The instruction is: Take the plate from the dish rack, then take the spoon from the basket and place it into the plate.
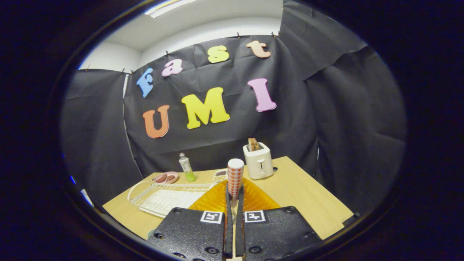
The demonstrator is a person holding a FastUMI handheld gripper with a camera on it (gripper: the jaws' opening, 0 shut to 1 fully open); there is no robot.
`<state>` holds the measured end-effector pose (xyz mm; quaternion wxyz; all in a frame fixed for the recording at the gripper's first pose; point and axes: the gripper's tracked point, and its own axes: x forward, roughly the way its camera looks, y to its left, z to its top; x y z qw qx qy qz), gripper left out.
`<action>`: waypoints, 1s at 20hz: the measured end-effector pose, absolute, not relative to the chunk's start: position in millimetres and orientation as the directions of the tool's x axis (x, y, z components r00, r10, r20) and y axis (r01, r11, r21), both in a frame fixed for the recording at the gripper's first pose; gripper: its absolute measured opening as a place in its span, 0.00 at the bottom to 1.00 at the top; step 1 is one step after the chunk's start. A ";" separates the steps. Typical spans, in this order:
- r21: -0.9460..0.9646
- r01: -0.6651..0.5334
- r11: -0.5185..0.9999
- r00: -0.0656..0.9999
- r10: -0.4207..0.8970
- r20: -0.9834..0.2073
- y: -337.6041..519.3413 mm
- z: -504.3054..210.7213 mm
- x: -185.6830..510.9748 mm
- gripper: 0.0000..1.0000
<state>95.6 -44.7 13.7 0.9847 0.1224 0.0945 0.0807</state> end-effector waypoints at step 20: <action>0.234 -0.263 0.936 0.889 0.330 -0.317 134.2 -93.8 21.3 0.08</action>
